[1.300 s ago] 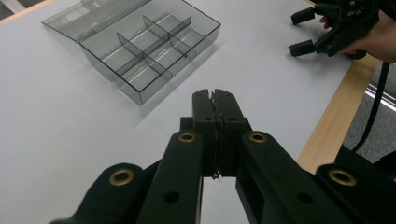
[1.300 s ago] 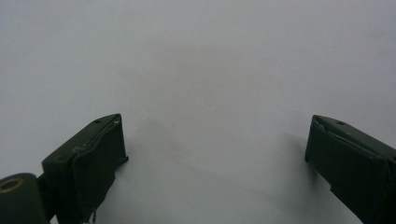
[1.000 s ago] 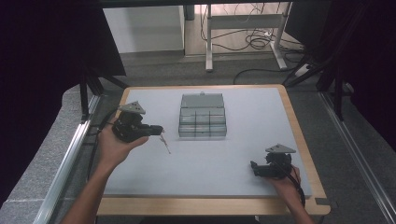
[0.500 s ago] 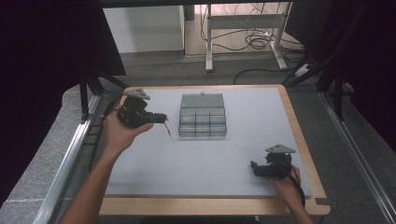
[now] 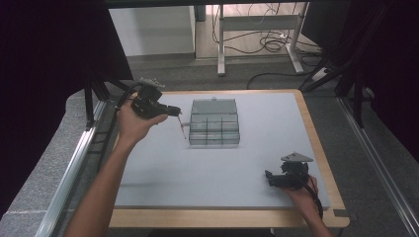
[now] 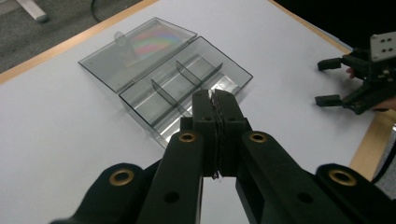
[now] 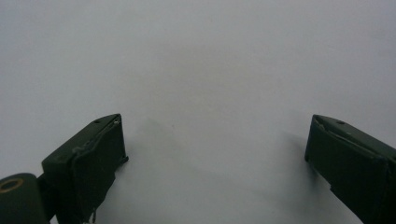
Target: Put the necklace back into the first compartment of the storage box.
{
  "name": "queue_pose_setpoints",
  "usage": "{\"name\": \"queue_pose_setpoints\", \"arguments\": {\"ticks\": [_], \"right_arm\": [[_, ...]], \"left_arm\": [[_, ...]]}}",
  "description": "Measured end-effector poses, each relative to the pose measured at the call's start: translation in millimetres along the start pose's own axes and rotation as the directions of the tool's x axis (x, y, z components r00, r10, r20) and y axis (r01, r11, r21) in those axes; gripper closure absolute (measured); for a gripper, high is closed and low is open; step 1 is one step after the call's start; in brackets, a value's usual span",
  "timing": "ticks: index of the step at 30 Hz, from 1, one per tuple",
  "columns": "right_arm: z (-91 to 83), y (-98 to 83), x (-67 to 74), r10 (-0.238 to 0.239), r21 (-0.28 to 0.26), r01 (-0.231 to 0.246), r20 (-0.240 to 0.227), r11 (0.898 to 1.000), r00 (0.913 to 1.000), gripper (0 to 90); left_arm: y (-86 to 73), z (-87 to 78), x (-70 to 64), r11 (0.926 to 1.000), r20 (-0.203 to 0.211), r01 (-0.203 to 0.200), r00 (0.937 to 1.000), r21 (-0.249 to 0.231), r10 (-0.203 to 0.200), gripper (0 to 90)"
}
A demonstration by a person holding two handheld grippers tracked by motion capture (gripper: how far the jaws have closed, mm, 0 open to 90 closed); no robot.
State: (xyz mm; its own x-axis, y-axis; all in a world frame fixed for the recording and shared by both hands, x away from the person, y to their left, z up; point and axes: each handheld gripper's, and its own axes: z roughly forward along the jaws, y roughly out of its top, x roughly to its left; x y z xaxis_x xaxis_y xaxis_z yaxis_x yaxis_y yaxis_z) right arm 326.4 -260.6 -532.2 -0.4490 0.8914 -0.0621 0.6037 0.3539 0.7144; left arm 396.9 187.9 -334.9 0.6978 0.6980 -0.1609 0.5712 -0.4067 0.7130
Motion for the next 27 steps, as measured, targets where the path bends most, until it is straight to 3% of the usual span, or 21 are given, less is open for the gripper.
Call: {"name": "queue_pose_setpoints", "arguments": {"ticks": [9, 15, 27], "right_arm": [[0.0, 0.0, -0.1, 0.0, 0.0, 0.0, -0.001, 1.0, 1.0, 4.6], [0.0, 0.0, 0.0, 0.0, -0.001, 0.0, 0.0, 1.0, 1.0, 4.6], [-0.1, -0.1, -0.1, 0.0, 0.001, 0.0, -0.001, 1.0, 1.0, 4.6]], "left_arm": [[14.2, 11.2, 13.5, 0.9998, -0.005, 0.016, 0.9999, 0.01, -0.016, 89.6], [22.9, 30.3, 19.3, 0.9992, 0.002, 0.036, 0.9993, 0.015, -0.036, 89.6], [35.6, 74.5, 36.4, 0.9987, -0.031, 0.048, 0.9984, 0.018, -0.047, 89.6]]}}
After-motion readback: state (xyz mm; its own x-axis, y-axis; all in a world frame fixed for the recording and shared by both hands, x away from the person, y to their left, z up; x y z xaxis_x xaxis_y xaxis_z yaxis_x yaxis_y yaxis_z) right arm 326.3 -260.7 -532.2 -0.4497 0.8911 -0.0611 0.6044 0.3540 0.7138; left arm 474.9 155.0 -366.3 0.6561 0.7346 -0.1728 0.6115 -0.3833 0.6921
